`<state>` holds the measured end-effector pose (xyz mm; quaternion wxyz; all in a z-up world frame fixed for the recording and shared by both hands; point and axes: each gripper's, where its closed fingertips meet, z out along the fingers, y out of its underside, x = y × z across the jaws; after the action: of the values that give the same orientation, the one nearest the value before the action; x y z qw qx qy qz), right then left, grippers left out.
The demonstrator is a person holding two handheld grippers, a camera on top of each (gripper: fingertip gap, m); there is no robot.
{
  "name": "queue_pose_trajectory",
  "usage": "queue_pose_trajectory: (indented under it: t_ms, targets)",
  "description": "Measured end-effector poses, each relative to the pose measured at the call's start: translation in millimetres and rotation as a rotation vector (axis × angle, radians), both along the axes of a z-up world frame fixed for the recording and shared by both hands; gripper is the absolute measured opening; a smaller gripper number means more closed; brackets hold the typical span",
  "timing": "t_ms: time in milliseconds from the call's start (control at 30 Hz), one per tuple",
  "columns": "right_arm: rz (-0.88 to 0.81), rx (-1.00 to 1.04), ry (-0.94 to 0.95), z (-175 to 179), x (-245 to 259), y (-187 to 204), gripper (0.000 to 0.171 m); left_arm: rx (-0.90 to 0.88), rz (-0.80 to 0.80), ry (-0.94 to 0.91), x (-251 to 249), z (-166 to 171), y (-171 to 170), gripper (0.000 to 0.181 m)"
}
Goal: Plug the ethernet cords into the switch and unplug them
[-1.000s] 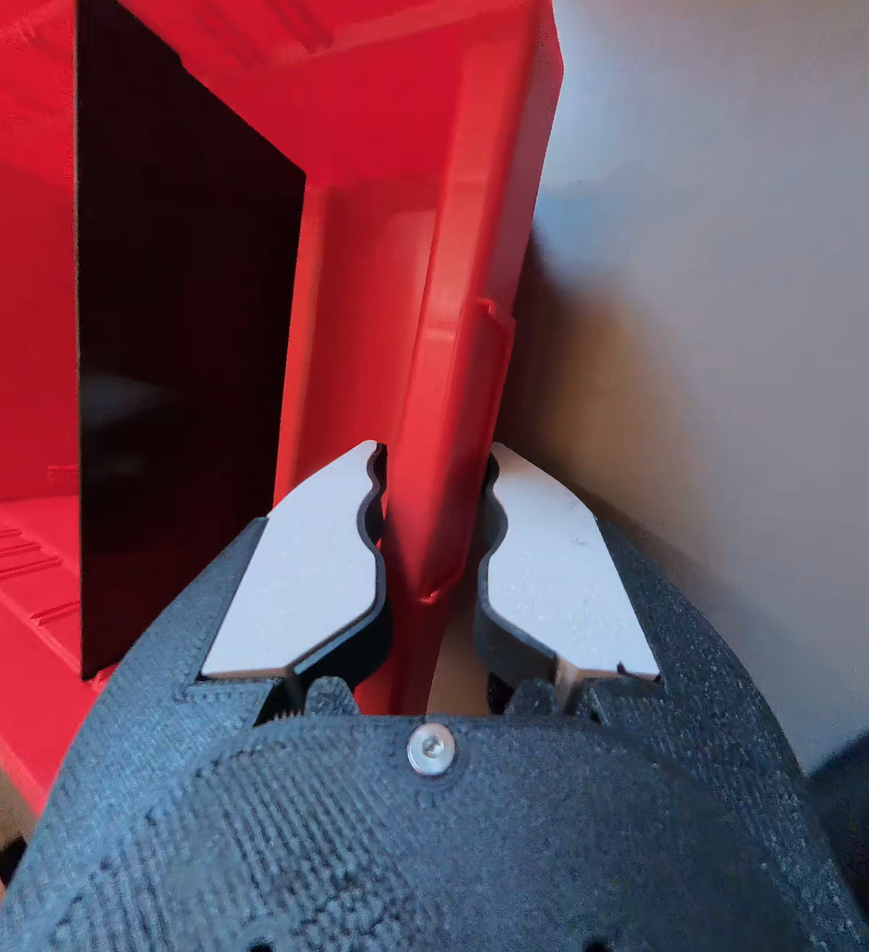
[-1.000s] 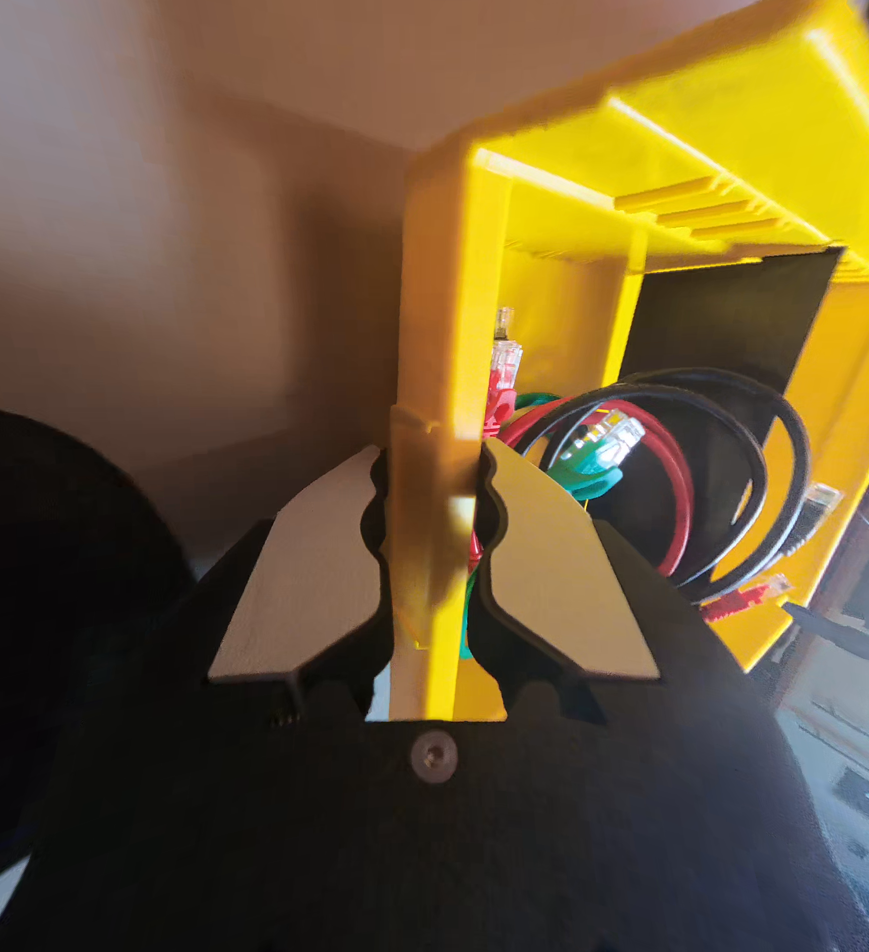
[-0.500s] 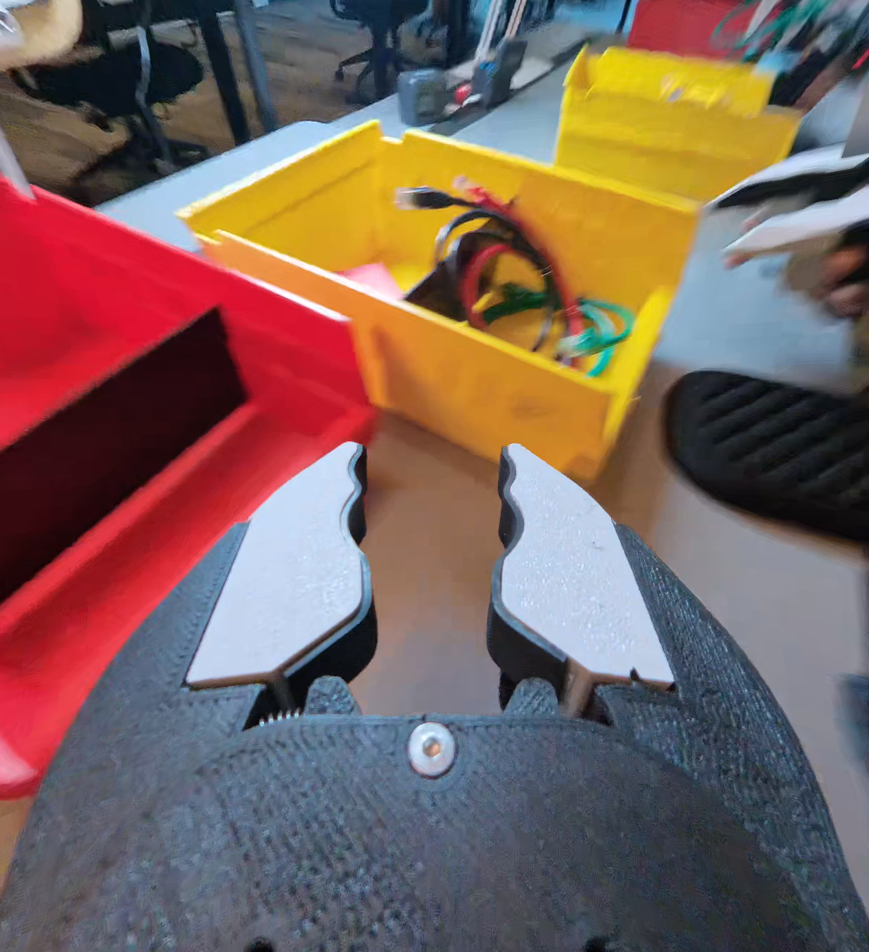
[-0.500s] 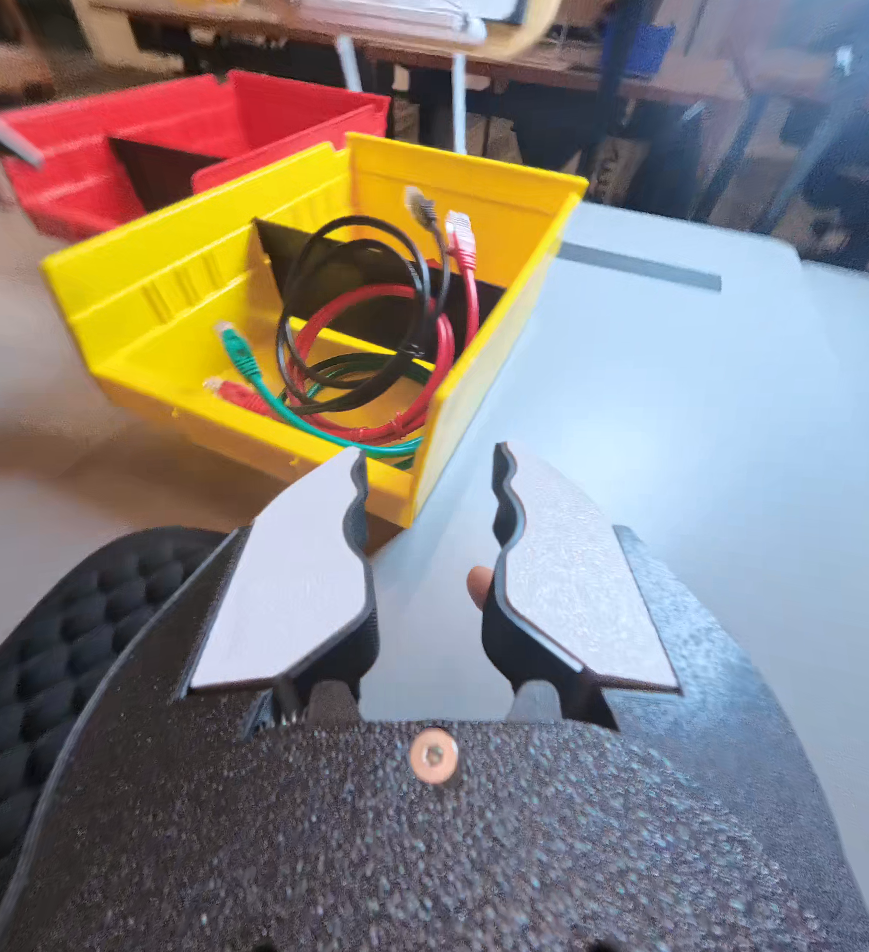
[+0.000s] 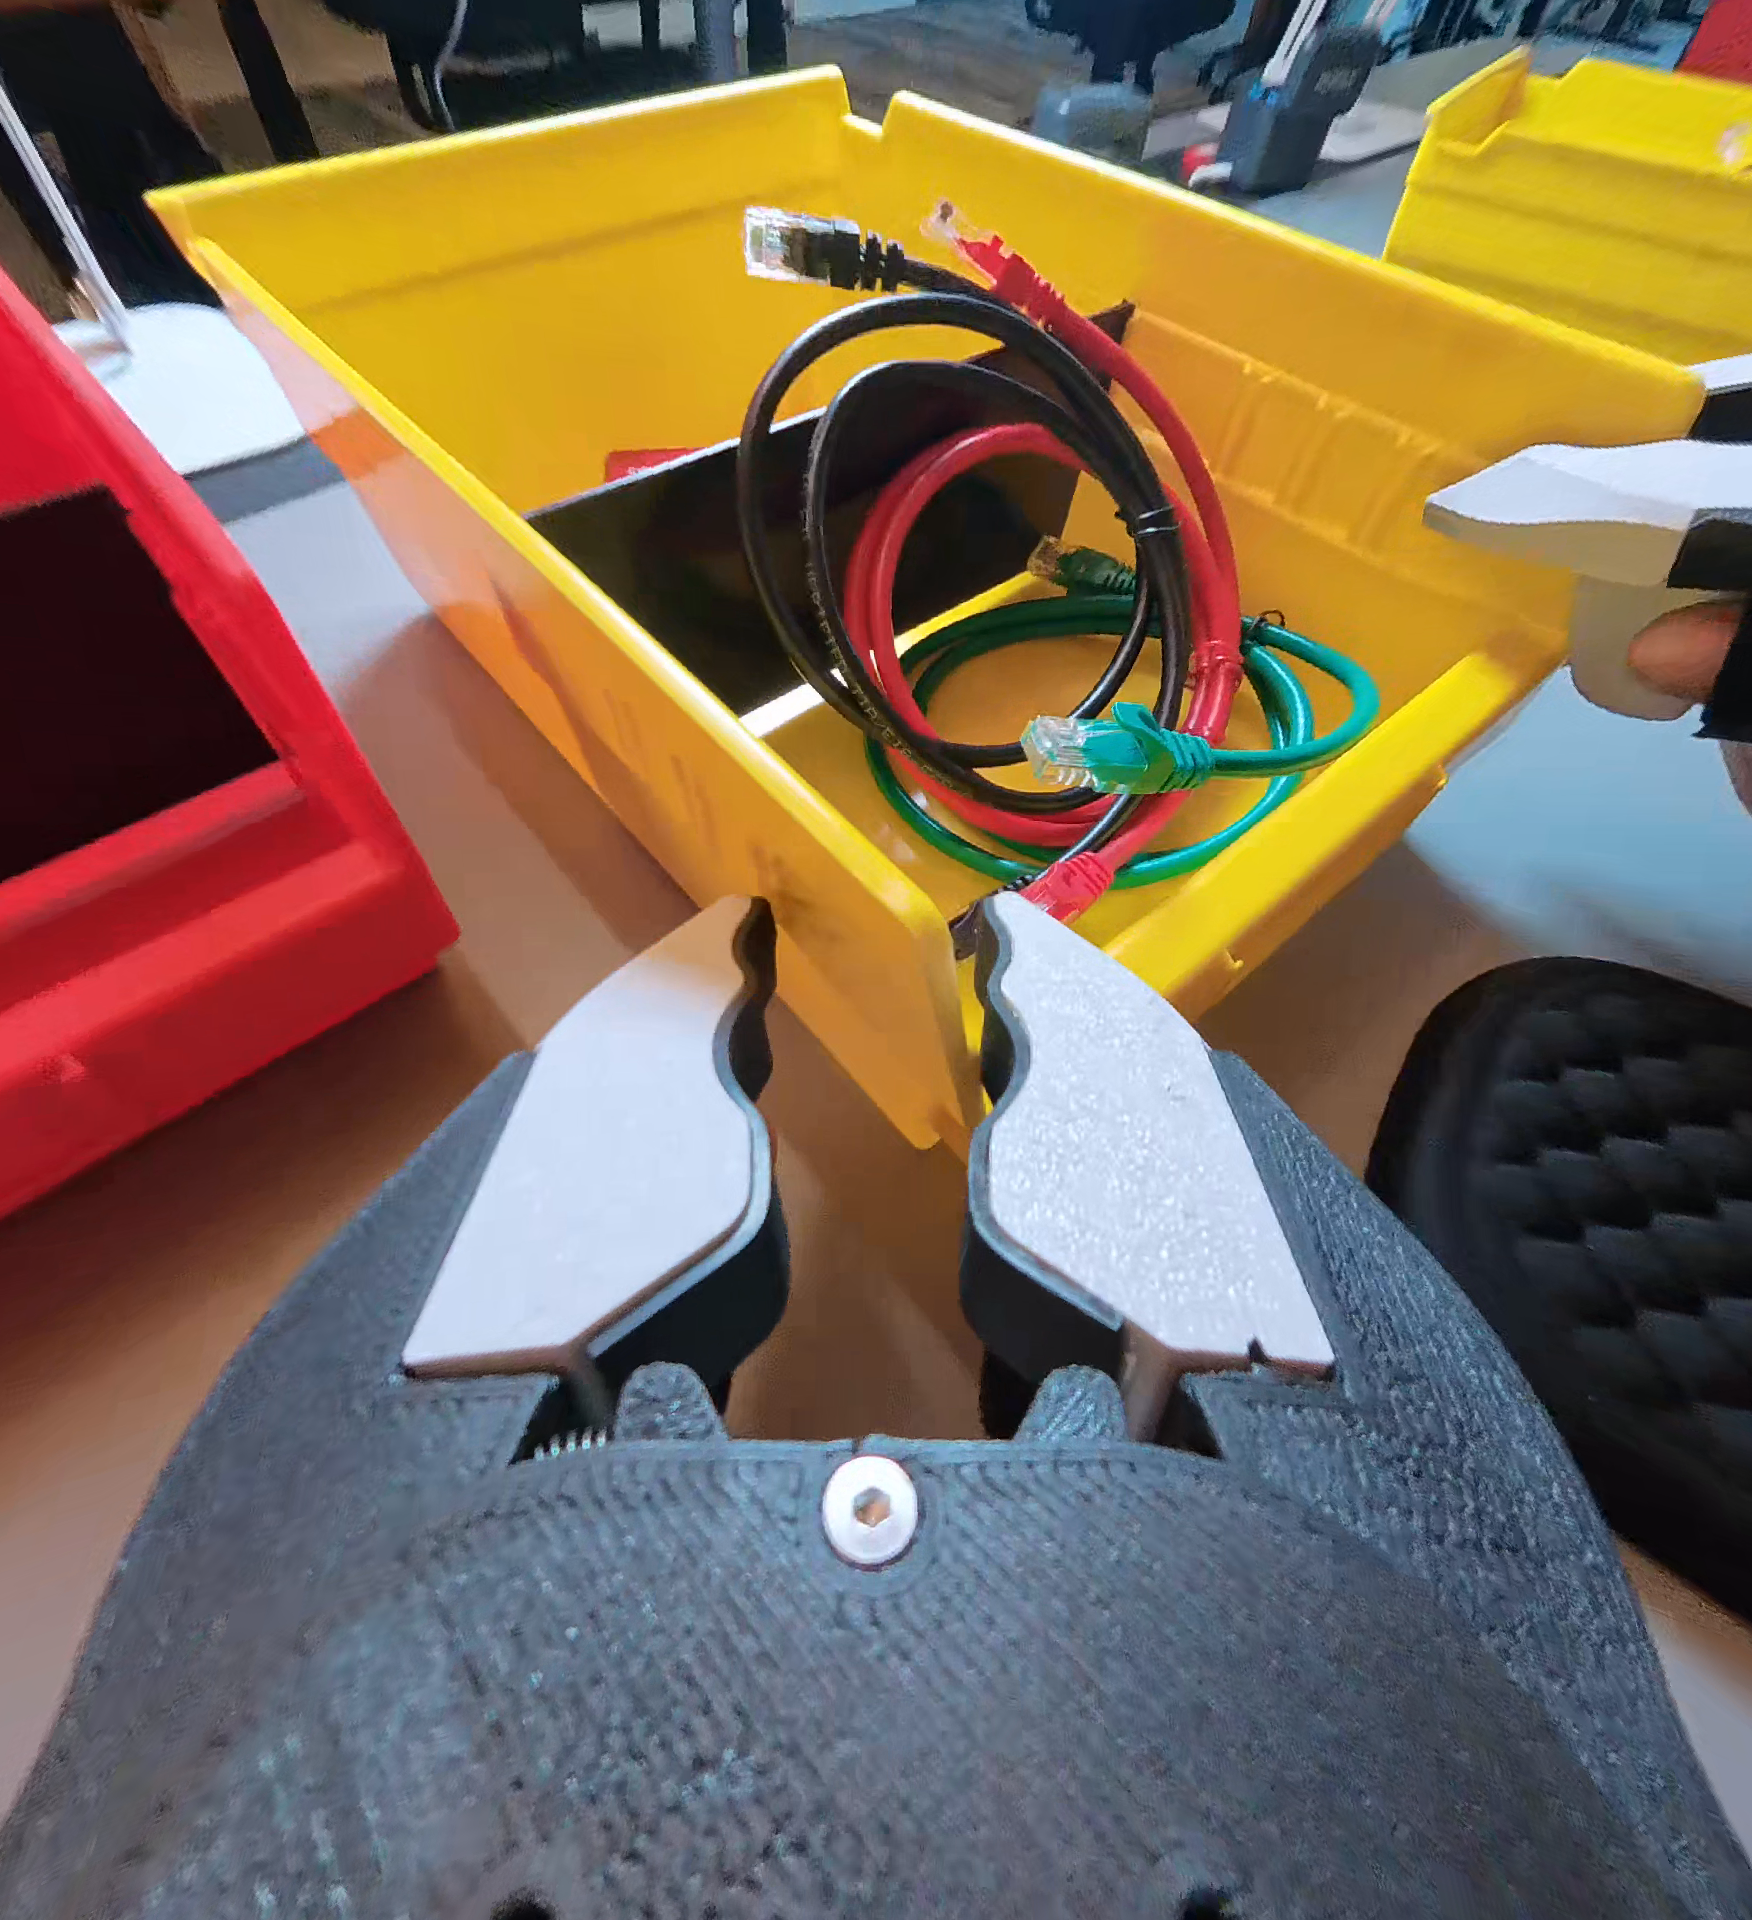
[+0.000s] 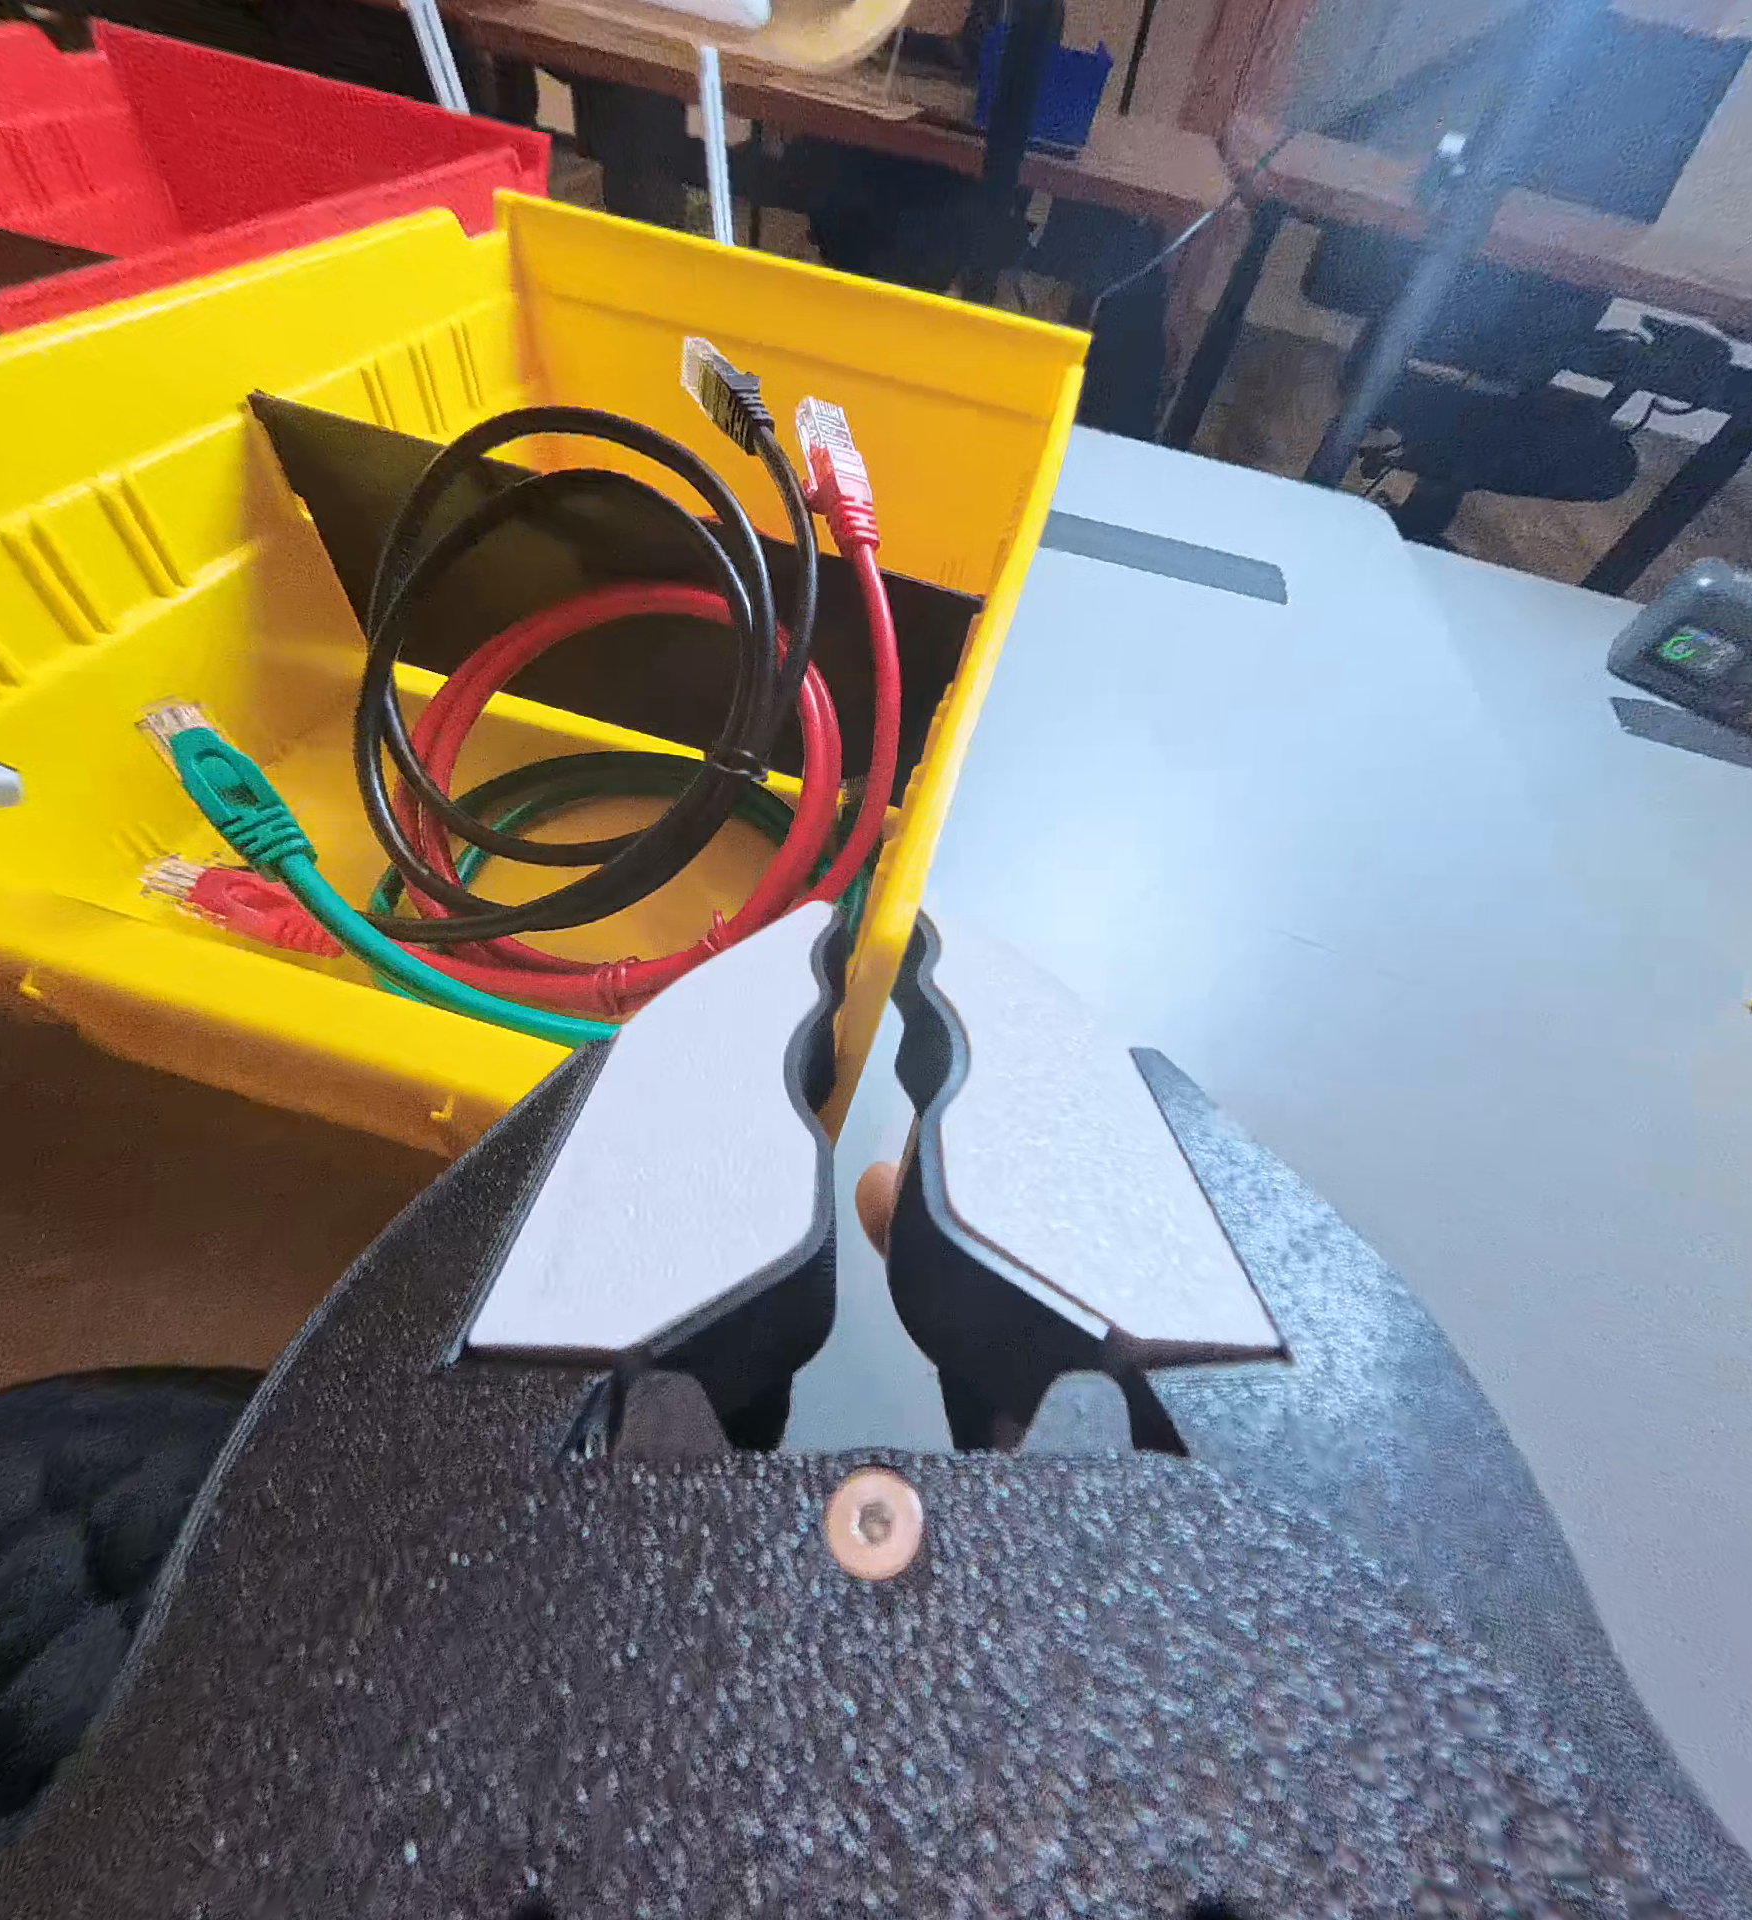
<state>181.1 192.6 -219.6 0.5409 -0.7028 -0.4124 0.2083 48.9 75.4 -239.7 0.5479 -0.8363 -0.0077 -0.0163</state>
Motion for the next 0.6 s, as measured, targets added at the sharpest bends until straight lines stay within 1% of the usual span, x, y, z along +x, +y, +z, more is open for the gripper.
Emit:
queue_pose_trajectory:
  t_ms: [67, 133, 200, 300, 400, 500, 600]
  targets:
    - [-0.016, 0.064, 0.015, 19, 3, -12, 0.007, 0.062, 0.009, 0.05, -3, 20, -7, 0.033]
    - [-0.009, 0.13, 0.048, 50, 1, -27, 0.009, 0.119, 0.022, 0.119, -9, 49, -17, 0.028]
    - [0.025, 0.188, 0.086, 86, -8, -43, 0.01, 0.18, 0.049, 0.152, -19, 84, -33, 0.027]
    - [0.107, 0.263, 0.149, 139, -41, -74, 0.011, 0.255, 0.141, 0.215, -48, 132, -69, 0.024]
    - [0.21, 0.293, 0.194, 178, -93, -113, 0.01, 0.276, 0.273, 0.28, -93, 167, -119, 0.021]
    - [0.344, 0.272, 0.22, 193, -160, -158, 0.011, 0.239, 0.412, 0.318, -146, 183, -179, 0.018]
    - [0.466, 0.237, 0.206, 185, -227, -206, 0.012, 0.17, 0.533, 0.344, -196, 181, -241, 0.017]
